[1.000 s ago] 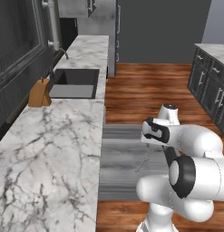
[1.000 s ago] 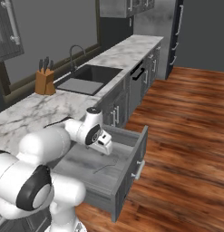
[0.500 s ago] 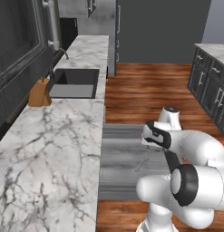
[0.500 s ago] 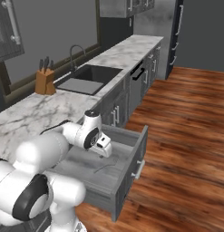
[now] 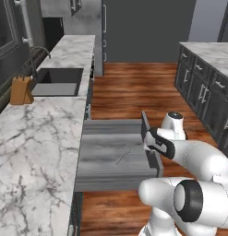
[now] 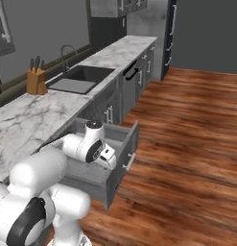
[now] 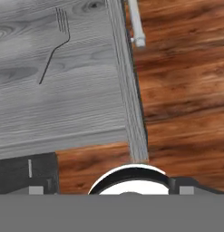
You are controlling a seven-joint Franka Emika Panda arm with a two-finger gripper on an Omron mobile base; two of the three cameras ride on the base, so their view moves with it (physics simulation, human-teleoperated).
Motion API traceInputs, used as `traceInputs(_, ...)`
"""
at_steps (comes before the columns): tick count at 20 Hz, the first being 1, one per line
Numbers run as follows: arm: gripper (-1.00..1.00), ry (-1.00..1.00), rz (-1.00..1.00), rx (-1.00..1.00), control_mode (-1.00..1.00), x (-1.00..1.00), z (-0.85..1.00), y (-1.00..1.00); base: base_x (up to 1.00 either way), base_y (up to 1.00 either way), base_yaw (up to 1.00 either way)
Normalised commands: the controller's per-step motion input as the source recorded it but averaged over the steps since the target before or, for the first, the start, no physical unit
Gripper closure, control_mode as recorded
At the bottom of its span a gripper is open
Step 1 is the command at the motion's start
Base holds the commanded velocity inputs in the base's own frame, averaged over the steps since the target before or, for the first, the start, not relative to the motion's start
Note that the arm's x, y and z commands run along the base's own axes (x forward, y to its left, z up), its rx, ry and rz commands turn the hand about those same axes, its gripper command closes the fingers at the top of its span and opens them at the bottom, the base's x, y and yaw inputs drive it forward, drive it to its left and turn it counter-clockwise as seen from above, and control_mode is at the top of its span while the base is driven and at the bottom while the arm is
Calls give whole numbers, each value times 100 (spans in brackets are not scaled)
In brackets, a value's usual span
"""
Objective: Organize the utensils by type. Pick up the wooden spoons from the counter and place them in the open cabinet. Then pick up the metallic utensils from the counter and place them in the open drawer.
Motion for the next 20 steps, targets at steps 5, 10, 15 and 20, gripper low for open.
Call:
traceInputs(5, -100, 0, 0, 0, 100, 0, 0, 0, -48, -65, -7)
traceInputs(10, -100, 0, 0, 0, 100, 0, 0, 0, -6, -14, -79)
traceInputs(15, -100, 0, 0, 0, 100, 0, 0, 0, 0, 0, -100)
traceInputs(20, -100, 0, 0, 0, 100, 0, 0, 0, 1, 0, -100)
